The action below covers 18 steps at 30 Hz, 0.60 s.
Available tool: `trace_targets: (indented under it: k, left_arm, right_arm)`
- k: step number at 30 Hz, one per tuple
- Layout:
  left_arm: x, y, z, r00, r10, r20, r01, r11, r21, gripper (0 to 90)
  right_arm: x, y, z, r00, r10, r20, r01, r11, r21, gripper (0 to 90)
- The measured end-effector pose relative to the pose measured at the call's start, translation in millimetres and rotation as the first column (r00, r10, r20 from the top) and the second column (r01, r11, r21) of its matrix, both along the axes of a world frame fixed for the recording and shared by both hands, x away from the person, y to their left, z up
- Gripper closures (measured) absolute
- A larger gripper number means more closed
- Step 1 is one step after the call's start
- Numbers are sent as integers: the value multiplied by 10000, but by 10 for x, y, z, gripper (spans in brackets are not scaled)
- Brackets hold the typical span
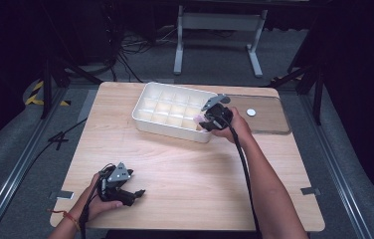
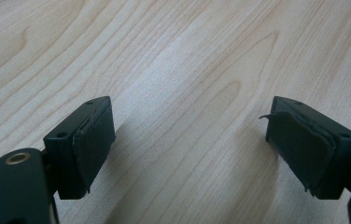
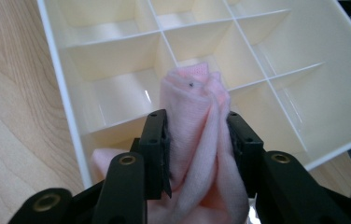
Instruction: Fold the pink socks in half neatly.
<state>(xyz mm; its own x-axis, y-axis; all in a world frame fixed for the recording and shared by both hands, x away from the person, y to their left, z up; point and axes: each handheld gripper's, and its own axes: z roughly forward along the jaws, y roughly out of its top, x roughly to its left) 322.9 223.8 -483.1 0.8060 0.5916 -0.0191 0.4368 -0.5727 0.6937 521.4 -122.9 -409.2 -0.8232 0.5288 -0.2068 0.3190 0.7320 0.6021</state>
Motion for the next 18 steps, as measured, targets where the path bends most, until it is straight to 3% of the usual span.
trace_targets:
  k: [8,12,18]
  left_arm:
    - [2,2,1,10000,-25,1,25,10000,33,159]
    - [1,2,2,10000,-24,2,24,10000,42,160]
    - [0,3,6,10000,-30,-46,31,10000,44,159]
  right_arm:
    - [39,61,8,9993,70,-372,-91,9984,-562,637]
    - [66,39,52,9974,-254,-669,229,9991,-367,528]
    - [65,-35,142,9955,-375,-865,375,9993,-22,510]
